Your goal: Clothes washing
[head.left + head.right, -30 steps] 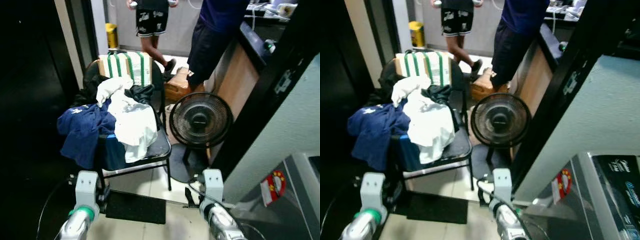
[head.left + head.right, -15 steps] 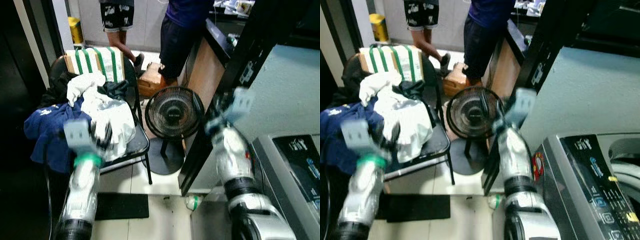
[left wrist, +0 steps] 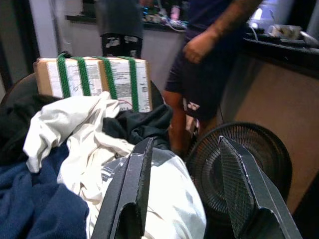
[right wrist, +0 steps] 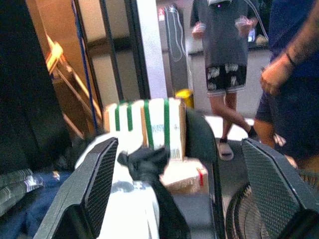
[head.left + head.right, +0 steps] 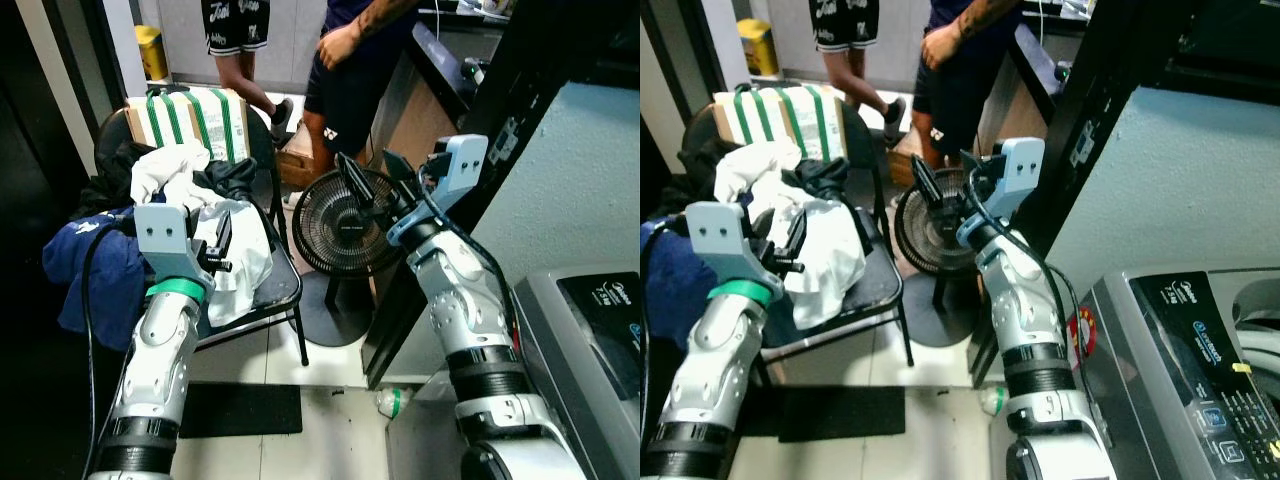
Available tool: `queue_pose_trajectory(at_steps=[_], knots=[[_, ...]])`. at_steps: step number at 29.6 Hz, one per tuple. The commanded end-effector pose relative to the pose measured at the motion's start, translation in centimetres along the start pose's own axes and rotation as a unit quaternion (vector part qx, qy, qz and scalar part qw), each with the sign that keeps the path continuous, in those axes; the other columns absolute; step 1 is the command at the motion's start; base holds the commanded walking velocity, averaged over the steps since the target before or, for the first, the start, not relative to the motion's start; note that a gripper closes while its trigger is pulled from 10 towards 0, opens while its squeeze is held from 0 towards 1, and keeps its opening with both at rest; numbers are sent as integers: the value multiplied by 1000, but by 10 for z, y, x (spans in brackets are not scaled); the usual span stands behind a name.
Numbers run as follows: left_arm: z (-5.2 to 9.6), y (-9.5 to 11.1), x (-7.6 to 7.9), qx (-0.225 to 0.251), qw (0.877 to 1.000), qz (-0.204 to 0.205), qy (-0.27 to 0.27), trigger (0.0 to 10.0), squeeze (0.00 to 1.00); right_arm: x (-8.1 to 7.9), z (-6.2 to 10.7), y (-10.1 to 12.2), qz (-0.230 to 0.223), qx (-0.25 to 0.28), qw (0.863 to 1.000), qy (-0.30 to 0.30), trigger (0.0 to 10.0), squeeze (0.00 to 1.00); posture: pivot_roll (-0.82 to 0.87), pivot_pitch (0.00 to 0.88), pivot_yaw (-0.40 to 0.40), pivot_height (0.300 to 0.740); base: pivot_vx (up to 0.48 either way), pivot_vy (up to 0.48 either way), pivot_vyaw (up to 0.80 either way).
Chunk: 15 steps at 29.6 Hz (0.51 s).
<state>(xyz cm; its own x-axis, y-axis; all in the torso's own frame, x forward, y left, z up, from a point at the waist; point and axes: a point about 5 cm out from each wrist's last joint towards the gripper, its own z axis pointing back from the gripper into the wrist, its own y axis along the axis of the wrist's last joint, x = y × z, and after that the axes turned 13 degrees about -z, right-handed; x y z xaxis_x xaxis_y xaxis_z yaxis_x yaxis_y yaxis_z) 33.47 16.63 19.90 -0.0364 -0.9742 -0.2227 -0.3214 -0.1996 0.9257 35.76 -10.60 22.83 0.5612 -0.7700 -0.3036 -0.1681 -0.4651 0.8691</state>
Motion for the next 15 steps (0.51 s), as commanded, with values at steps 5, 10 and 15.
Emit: queue_pose_trajectory(at_steps=[5, 10, 15], knots=[[-3, 12, 6, -3, 1000, 16, 1, 10000, 0, -6, 10, -9, 49, -52, 997, 41, 10000, 0, 36, 0, -20, 740, 464, 0, 800], [2, 9, 4, -16, 999, 29, 14, 10000, 0, -10, 13, -12, 49, -70, 995, 46, 10000, 0, 28, 0, -27, 740, 464, 0, 480], [8, 4, -1, -32, 998, 39, 34, 10000, 0, -14, 15, -16, 56, -88, 993, 49, 10000, 0, 29, 0, -67, 740, 461, 0, 0]])
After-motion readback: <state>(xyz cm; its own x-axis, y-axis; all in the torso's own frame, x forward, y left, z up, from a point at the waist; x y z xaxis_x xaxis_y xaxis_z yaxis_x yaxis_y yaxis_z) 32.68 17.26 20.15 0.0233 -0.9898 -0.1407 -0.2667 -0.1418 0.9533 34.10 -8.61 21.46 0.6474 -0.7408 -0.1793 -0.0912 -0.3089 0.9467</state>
